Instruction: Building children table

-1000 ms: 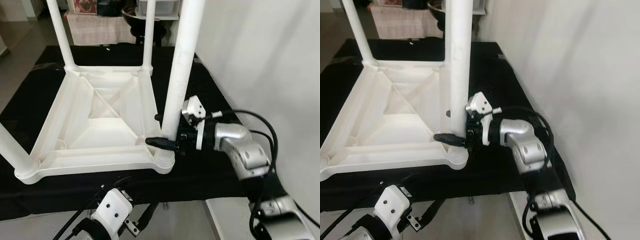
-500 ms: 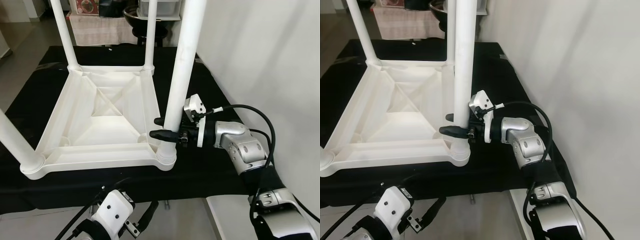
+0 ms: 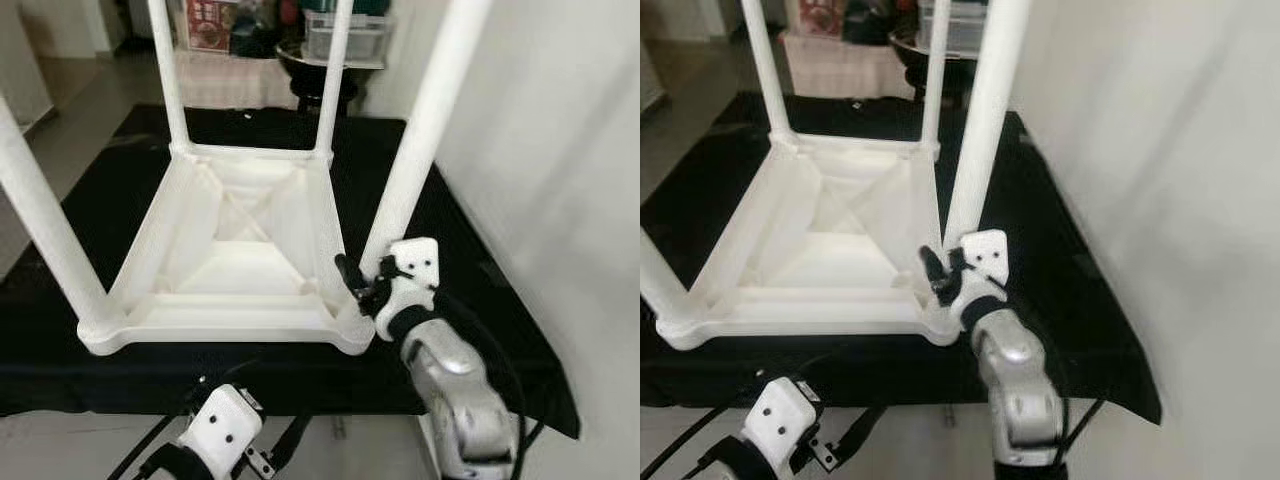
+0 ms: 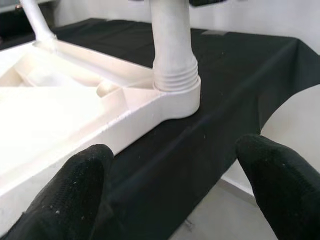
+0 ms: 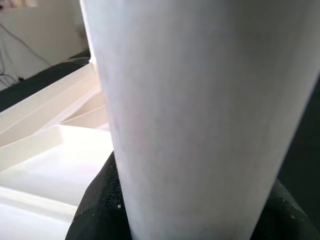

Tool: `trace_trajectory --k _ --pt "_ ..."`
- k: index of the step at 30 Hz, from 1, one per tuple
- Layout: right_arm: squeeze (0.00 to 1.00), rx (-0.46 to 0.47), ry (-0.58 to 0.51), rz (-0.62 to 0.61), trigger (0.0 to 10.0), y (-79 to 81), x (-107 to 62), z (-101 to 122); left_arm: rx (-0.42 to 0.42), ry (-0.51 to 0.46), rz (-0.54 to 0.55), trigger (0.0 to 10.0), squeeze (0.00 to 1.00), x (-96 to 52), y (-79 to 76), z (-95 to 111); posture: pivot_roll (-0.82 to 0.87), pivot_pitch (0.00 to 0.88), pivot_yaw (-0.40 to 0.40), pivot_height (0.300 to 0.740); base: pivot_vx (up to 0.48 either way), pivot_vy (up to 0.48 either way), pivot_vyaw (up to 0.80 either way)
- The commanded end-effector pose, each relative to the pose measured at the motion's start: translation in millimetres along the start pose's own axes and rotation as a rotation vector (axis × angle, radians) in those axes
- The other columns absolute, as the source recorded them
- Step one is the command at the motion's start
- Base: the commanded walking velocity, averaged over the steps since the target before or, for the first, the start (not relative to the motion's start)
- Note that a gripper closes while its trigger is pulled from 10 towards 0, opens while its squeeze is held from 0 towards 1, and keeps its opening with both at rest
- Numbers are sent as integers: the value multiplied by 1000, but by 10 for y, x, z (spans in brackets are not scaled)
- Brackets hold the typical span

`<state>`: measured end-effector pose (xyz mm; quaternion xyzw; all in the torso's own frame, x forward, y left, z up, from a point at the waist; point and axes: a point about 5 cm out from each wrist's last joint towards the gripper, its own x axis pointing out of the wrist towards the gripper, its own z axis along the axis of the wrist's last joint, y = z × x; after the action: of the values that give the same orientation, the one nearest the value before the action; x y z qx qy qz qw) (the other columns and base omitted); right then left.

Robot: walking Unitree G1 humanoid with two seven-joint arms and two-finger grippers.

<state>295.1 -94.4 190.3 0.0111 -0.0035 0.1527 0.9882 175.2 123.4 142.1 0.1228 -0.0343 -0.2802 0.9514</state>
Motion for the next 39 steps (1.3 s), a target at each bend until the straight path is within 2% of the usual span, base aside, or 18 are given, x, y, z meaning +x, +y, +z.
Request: trace_trajectory --k 1,3,4,5,7,8,12,14,17,18,20,25,28,29,30,31,32,39 --pt "0 28 121 -13 0 9 34 -246 -5 14 -11 10000 0 -4 -17 -36 58 138 -81 740 0 0 0" --pt "0 39 128 -9 0 21 47 -252 -5 13 -11 10000 0 -2 -16 -37 58 138 -81 740 0 0 0" --pt "0 36 140 9 6824 32 74 -247 -4 13 -9 10000 0 -1 -12 -38 55 138 -80 740 0 0 0" --pt "0 32 147 22 10000 37 91 -242 -4 12 -8 10000 0 -1 -9 -38 55 138 -80 740 0 0 0" --pt "0 33 136 79 10000 48 127 -210 -4 12 -6 10000 0 2 -7 -38 54 138 -81 740 0 0 0" --pt "1000 52 110 145 10000 58 156 -126 -5 11 -4 10000 0 5 -5 -38 53 138 -80 740 0 0 0" --pt "1000 68 91 172 10000 82 152 -59 -5 10 -4 10000 0 6 -5 -39 53 138 -80 740 0 0 0" --pt "1000 48 -1 331 10000 27 235 193 -5 8 -4 10000 0 17 -7 -38 52 133 -82 740 0 0 0" --pt "1000 9 -33 443 10000 -22 261 296 -6 7 -4 10000 0 24 -12 -36 55 133 -86 740 0 0 0" --pt "0 -47 -51 568 10000 -99 290 388 -6 5 -3 10000 0 28 -16 -34 58 134 -89 740 0 0 0" --pt "0 -101 -51 678 10000 -179 302 456 -6 4 -1 10000 0 30 -20 -32 58 134 -89 740 0 0 0" --pt "0 -152 -42 730 10000 -213 321 473 -6 4 -1 10000 0 28 -22 -31 60 135 -89 740 0 0 0" --pt "0 -240 -11 854 10000 -236 381 530 -6 3 1 10000 0 24 -29 -23 68 140 -91 740 0 0 0" --pt "0 -256 4 907 8157 -236 407 548 -7 3 2 10000 0 21 -33 -19 70 145 -93 740 0 0 0" --pt "0 -256 4 907 8157 -236 407 548 -7 3 2 10000 0 21 -33 -19 70 145 -93 740 0 0 0" --pt "0 -255 13 939 3412 -234 422 558 -7 3 2 10000 0 19 -35 -17 70 145 -93 740 0 0 0" --pt "0 -245 17 954 0 -232 435 558 -8 3 2 10000 0 17 -38 -15 69 145 -91 740 0 0 0" --pt "0 -204 24 1004 0 -267 456 526 -10 4 0 10000 0 13 -48 -15 53 146 -95 740 0 0 0"
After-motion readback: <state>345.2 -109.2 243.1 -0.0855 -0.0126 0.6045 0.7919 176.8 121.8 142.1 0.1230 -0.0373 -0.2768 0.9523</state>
